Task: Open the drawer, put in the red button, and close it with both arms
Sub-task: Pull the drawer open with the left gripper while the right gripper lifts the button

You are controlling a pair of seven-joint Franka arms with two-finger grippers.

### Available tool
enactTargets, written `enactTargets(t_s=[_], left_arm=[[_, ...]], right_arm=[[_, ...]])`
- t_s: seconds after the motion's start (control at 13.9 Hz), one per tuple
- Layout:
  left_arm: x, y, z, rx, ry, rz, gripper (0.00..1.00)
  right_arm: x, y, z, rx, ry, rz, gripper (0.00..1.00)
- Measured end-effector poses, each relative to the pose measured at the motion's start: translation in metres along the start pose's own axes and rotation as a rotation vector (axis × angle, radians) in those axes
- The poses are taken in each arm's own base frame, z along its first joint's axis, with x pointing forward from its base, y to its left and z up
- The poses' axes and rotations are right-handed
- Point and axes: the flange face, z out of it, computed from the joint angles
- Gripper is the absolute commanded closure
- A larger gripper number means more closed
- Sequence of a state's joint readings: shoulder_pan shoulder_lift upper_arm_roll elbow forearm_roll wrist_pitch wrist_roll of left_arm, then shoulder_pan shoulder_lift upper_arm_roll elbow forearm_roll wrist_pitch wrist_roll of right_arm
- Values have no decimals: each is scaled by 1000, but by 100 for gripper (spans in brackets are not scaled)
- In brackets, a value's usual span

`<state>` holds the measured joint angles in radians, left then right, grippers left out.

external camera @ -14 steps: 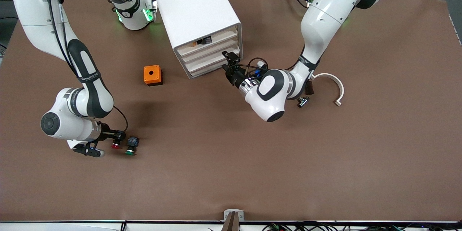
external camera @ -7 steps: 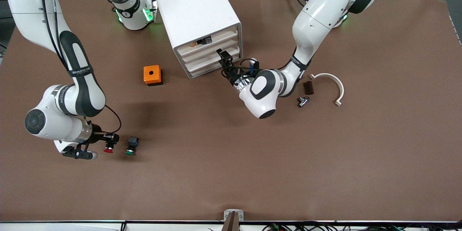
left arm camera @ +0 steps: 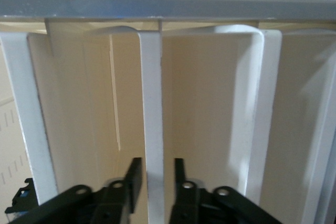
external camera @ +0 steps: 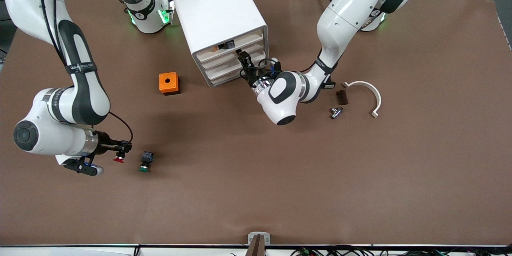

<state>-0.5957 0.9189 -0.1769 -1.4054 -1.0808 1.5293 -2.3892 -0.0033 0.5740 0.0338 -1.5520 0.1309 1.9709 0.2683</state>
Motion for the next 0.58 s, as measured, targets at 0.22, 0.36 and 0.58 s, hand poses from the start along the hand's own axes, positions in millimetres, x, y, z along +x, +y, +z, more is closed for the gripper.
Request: enactTargets(t_s=[0.22, 0.36, 0.58], left_arm=[[0, 0, 0, 0, 1, 1, 99], [0, 0, -8, -8, -9, 2, 99], [7, 5, -57, -21, -81, 0, 99]], right_arm=[[-19, -39, -14, -13, -19, 99, 100], [-36, -66, -23, -23, -24, 159, 100], [-62, -103, -33, -40, -30, 251, 100]])
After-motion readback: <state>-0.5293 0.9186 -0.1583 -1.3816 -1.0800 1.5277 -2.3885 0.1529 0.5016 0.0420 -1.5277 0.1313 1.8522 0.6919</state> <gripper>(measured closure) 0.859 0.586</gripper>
